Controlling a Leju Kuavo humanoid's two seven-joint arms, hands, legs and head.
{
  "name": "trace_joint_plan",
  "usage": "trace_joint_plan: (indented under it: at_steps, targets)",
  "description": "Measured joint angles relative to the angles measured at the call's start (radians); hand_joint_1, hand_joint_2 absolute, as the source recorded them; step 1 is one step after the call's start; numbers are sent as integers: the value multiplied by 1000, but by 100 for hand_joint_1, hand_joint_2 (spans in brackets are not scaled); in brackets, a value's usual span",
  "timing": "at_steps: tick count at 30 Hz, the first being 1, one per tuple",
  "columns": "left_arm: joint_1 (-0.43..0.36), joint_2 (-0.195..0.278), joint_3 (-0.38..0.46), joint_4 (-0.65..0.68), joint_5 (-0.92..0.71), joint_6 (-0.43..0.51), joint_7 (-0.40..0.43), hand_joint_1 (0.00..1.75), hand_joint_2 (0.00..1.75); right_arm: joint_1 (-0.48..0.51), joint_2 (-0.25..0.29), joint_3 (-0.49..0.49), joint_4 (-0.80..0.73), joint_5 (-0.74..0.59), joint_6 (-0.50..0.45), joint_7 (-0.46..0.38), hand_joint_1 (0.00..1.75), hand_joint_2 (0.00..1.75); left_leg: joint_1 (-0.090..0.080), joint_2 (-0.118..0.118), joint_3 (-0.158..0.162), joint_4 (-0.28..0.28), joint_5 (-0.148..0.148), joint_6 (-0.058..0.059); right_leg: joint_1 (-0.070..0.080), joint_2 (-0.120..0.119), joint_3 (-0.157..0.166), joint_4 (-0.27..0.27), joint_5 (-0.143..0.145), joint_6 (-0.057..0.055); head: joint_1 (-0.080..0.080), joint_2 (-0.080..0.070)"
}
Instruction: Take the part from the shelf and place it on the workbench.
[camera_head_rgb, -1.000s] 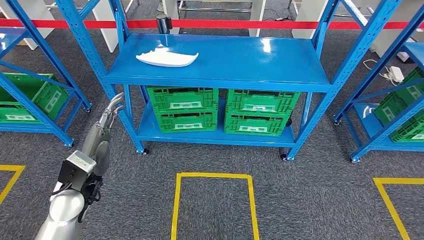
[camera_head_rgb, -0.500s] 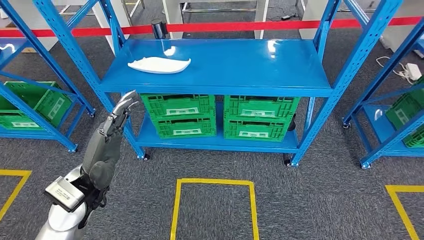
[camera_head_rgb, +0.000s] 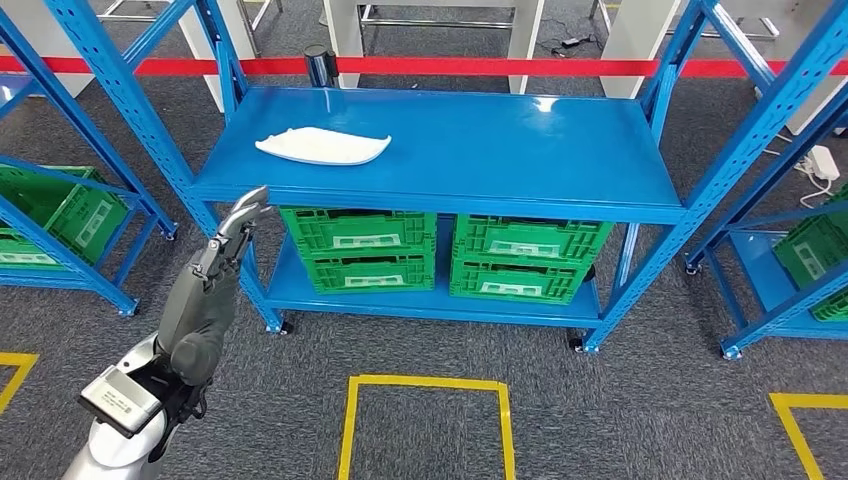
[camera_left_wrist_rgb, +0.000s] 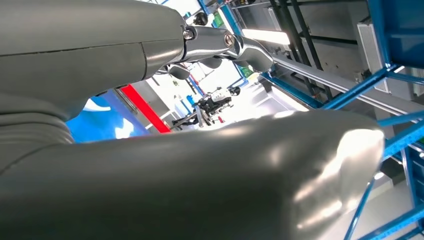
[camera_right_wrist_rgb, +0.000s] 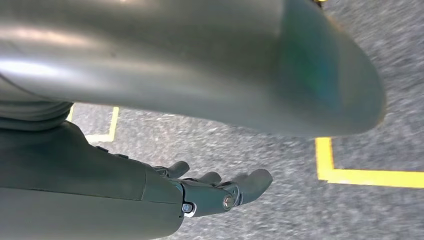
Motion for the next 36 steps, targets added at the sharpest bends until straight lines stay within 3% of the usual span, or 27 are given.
trace_joint_plan:
  at_steps: [2, 3, 4, 6, 7, 9, 10, 12, 14, 17, 18, 19, 22, 23, 26, 28, 30, 32, 33, 34, 36]
  targets:
    - [3, 0, -3, 0, 0, 1, 0, 0, 0, 2, 0, -4, 0, 0, 4, -9, 0, 0, 0, -2, 14, -1, -15, 3, 0, 0, -84, 84, -46, 6, 2, 0]
    - [4, 0, -4, 0, 0, 1, 0, 0, 0, 4, 0, -5, 0, 0, 7, -14, 0, 0, 0, -3, 23, 0, -24, 2, 0, 0, -109, 90, -51, 8, 3, 0]
    - [4, 0, -5, 0, 0, 1, 0, 0, 0, 5, 0, -6, 0, 1, 10, -18, 0, 0, -1, -5, 34, 0, -33, 1, 0, 0, -119, 65, -31, 8, 4, 0]
    - [5, -1, -5, 0, -2, 2, 0, 0, 0, 8, -2, -6, 0, 1, 14, -24, 0, 0, 0, -7, 57, 1, -51, -5, 2, 0, -99, -53, 70, 0, 7, 0]
    - [5, -1, -6, 0, -3, 3, 0, 0, 0, 8, -2, -6, 1, 2, 15, -25, 0, 0, -1, -8, 67, 2, -59, -9, 4, 0, -85, -107, 103, -6, 9, 0]
    - [6, -1, -7, 0, -6, 4, -1, 0, 0, 7, -3, -6, 2, 2, 15, -25, 0, 0, -3, -9, 79, 4, -71, -21, 11, 0, -70, -160, 119, -21, 10, 0]
    - [6, -2, -8, 0, -7, 5, -2, 0, 0, 7, -4, -6, 2, 2, 16, -25, 0, 0, -4, -10, 85, 8, -72, -28, 13, 0, -67, -161, 109, -28, 10, 0]
    - [6, -2, -10, -2, -8, 5, -3, 0, 0, 9, -4, -7, 2, 1, 16, -24, 0, 0, -3, -9, 92, 21, -78, -41, 10, 1, -49, -167, 120, -44, 9, 0]
    - [2, -2, -12, -3, -8, 6, -3, 0, 0, 8, -4, -7, 2, 1, 16, -23, 0, 0, -1, -4, 70, 72, -104, -50, 6, 0, -28, -171, 119, -55, 3, 0]
    - [-1, 0, -14, -1, -9, 7, -3, 0, 0, 7, -4, -7, 2, 2, 16, -21, 0, 0, 3, -1, -38, 237, -173, -62, 6, 0, -14, -172, 103, -62, -4, 0]
    - [0, 0, -15, 0, -9, 7, -3, 0, 0, 8, -4, -7, 2, 2, 16, -20, 0, 0, 4, 0, -68, 266, -178, -64, 7, 0, -8, -172, 96, -62, -4, 0]
    - [1, 1, -16, 1, -9, 7, -3, 0, 0, 8, -4, -7, 2, 2, 16, -19, 0, 0, 4, 1, -81, 263, -163, -64, 6, 0, 1, -172, 89, -60, -5, 0]
    - [1, 3, -18, 2, -8, 7, -3, 0, 0, 9, -4, -7, 3, 2, 16, -17, 0, 0, 4, 6, -41, 95, -37, -55, 6, 0, 34, -172, 64, -52, -7, 0]
    - [1, 3, -19, 3, -8, 7, -3, 0, 0, 8, -4, -7, 3, 2, 16, -16, 0, 0, 1, 9, -29, 51, -21, -50, 7, 1, 41, -173, 57, -47, -8, 0]
    - [1, 3, -20, 4, -8, 7, -3, 0, 0, 6, -4, -7, 4, 2, 16, -15, 0, 0, -3, 9, -14, 22, -21, -27, 9, 0, 54, -170, 52, -26, -8, 0]
    - [1, 3, -20, 2, -8, 7, -4, 0, 0, 6, -4, -8, 4, 2, 16, -15, 0, 0, 1, 6, 7, 12, -13, -13, 9, 0, 54, -139, 50, -16, -4, 0]
    - [1, 3, -21, 0, -8, 7, -5, 0, 0, 3, -5, -8, 4, 2, 16, -15, 0, 0, 3, 6, 25, 8, -21, -3, 8, 0, 9, -58, 19, -9, 1, 0]
    - [2, 3, -21, 0, -8, 7, -5, 0, 0, 3, -5, -8, 4, 3, 16, -15, 0, 0, 1, 5, 31, 8, -32, 1, 8, 0, -77, 61, -33, -2, 6, 0]
    - [3, 3, -21, 0, -8, 7, -5, 0, 0, 4, -5, -8, 4, 3, 16, -14, 0, 0, 1, 4, 35, 8, -39, 2, 8, 0, -113, 101, -45, 0, 7, 0]
    - [4, 3, -21, 0, -8, 7, -6, 0, 0, 6, -5, -8, 4, 5, 16, -14, 0, 0, 0, 2, 42, 9, -46, 1, 8, 0, -135, 109, -36, -1, 8, 0]
    - [3, 3, -21, 0, -5, 7, -6, 0, 0, 8, -6, -8, 4, 8, 16, -12, 0, 0, 0, 0, 62, 9, -61, -3, 8, 0, -122, 20, 47, -6, 11, 0]
